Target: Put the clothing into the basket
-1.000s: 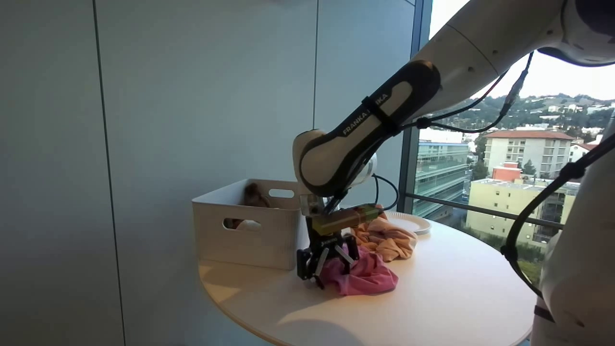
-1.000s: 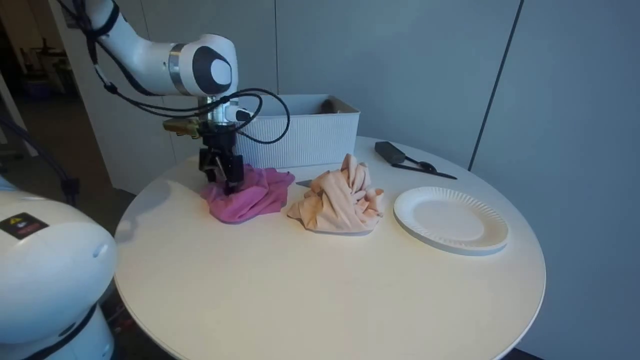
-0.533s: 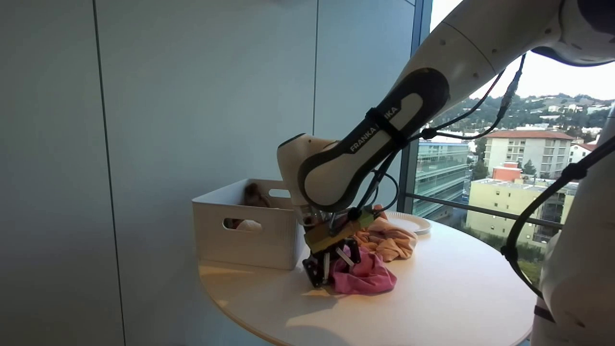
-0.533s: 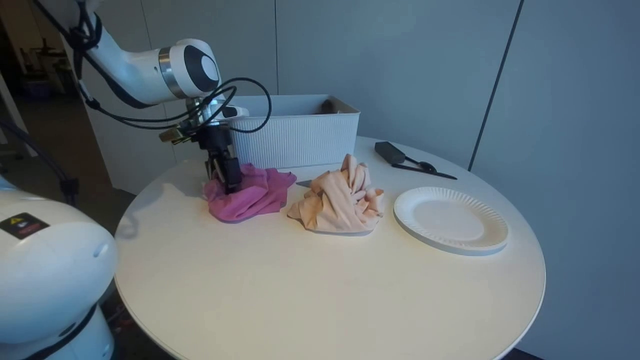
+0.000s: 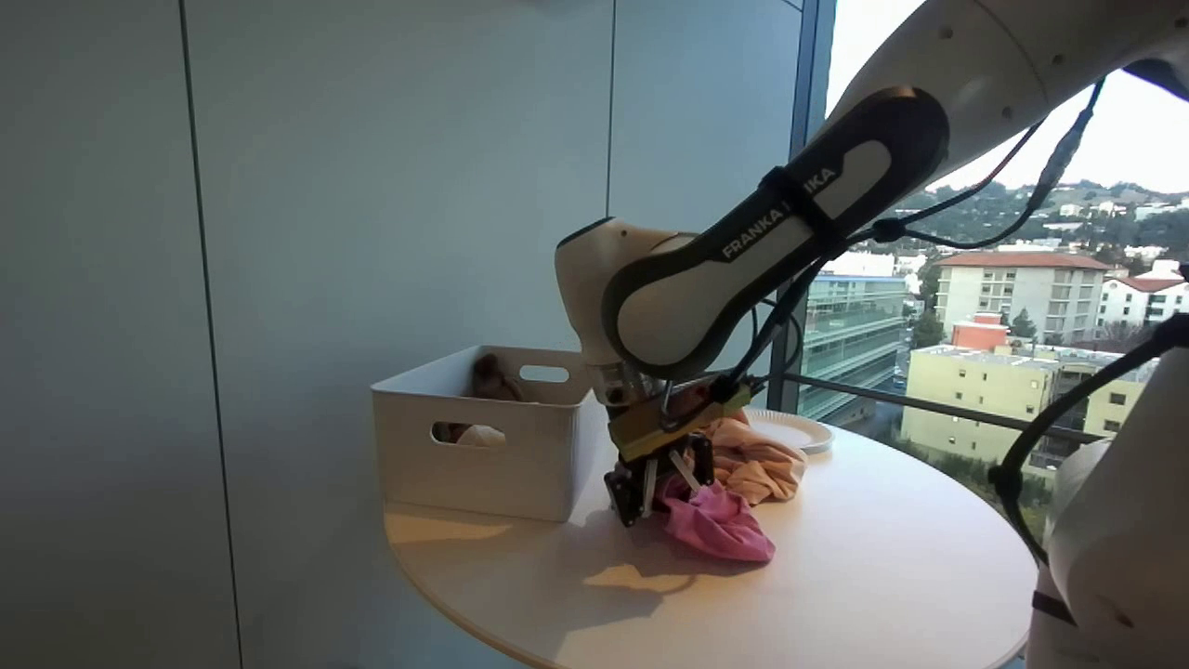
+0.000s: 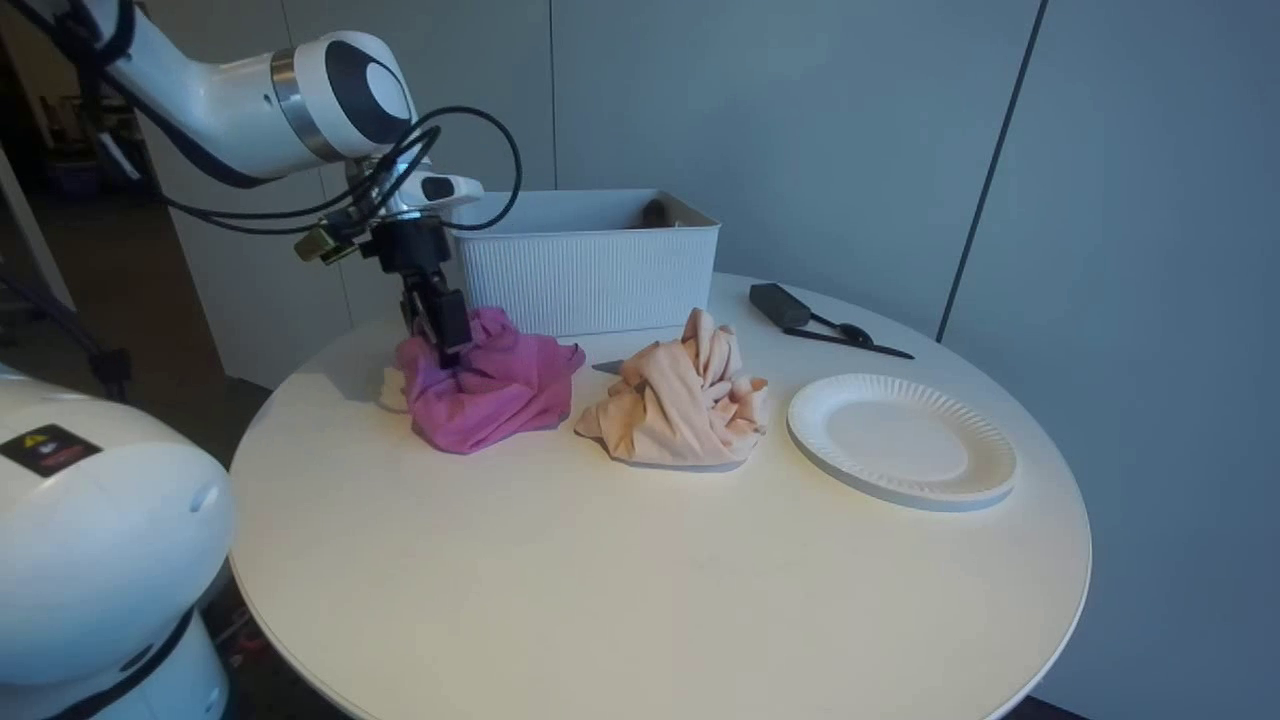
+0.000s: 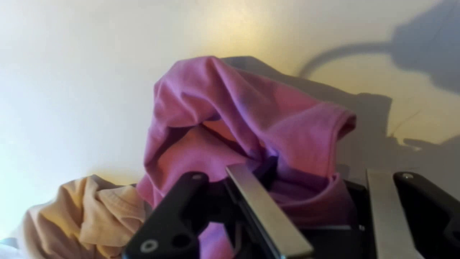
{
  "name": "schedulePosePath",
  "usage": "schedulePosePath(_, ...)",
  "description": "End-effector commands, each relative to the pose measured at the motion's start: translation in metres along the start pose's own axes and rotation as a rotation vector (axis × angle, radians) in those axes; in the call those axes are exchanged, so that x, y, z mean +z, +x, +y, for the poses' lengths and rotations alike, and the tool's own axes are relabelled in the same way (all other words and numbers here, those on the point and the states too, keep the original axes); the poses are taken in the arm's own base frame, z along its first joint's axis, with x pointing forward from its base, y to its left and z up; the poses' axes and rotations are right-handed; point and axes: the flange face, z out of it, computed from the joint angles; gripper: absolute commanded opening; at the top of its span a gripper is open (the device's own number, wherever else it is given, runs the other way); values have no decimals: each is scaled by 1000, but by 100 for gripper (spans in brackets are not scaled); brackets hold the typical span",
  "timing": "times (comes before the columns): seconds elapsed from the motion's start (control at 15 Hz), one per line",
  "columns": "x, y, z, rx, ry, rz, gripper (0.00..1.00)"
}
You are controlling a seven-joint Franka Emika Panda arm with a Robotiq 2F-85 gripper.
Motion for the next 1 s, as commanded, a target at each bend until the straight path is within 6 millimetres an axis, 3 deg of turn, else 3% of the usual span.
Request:
schedulePosePath(0.0, -35, -40, 45, 141, -63, 70, 9)
schedulePosePath(0.2, -58, -62, 74, 268, -152, 100, 7)
schedulePosePath(0.4, -82, -71, 93, 311, -221, 165, 8)
schedulePosePath(0.53, -89, -65, 109, 432, -253, 154, 9)
schedulePosePath(0.73, -96, -40, 120, 438, -323, 210, 7)
schedulePosePath(0.93, -126, -18, 124, 405, -350, 394, 7)
